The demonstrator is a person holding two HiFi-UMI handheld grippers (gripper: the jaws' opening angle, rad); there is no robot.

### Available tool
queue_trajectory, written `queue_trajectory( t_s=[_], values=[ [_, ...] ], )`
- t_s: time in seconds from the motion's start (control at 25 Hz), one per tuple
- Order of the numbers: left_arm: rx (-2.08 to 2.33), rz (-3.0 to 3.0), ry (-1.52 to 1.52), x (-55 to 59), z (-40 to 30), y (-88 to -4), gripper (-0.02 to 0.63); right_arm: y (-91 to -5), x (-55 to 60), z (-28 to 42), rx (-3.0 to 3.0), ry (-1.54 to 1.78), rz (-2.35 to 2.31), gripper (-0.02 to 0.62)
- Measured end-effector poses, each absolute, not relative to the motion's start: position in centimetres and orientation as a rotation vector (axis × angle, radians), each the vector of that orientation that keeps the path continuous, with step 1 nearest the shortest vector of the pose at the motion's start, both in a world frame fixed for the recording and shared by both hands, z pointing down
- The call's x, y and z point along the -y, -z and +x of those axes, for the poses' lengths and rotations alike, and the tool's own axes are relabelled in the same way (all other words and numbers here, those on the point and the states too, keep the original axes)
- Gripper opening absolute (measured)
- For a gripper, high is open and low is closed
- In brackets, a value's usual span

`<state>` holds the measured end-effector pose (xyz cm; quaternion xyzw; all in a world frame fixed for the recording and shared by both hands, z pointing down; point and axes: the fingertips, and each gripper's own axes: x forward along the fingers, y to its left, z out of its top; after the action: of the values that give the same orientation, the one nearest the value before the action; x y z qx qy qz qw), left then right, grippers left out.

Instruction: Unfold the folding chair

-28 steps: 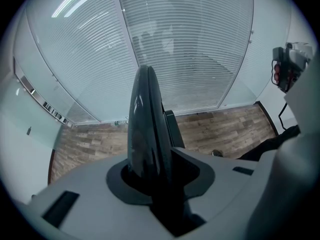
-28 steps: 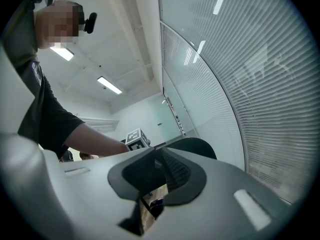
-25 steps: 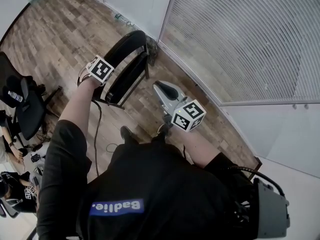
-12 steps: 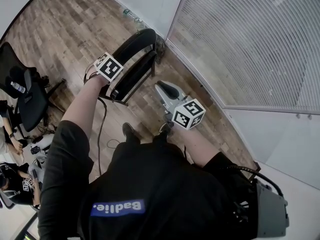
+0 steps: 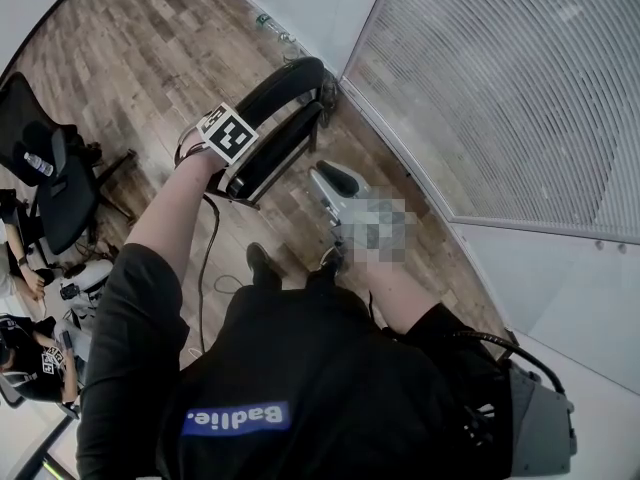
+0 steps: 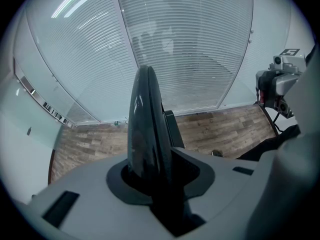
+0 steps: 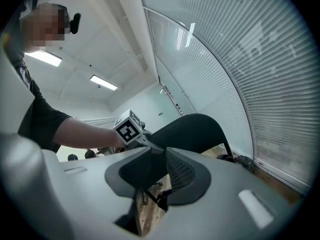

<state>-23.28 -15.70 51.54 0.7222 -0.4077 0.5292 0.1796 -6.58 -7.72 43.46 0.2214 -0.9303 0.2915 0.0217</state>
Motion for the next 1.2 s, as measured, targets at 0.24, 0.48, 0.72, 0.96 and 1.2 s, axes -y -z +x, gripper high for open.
queue_trajectory(
  t_s=[0.24,0.48,0.72,0.96,1.2],
  values=[
    [1.152,2.043,-1.496,15.6,-23.1,-51.4,0.091,-44.3,8.0,-7.4,2.865,-0.947,0.676,0.078],
    [1.155,2.042,-1.496,15.6,-23.1,-51.4,0.091,-45.8,8.3,-7.8,2.837,-0.983,0.673,0.091],
    [1.152,2.047,-1.496,15.4,-23.3,-51.4,0.091,-47.7,8.4,-8.3,2.799,-1.054,0.696,0.1],
    [1.149,2.044,-1.494,15.7,-23.6,-51.7,0.091,-50.1,9.0,-9.1,2.762,-1.119,0.709,0.106],
    [1.149,2.044,-1.489,15.8,-23.9,-51.7,0.092,-52.4,9.3,-10.2,2.722,-1.141,0.714,0.116]
  ],
)
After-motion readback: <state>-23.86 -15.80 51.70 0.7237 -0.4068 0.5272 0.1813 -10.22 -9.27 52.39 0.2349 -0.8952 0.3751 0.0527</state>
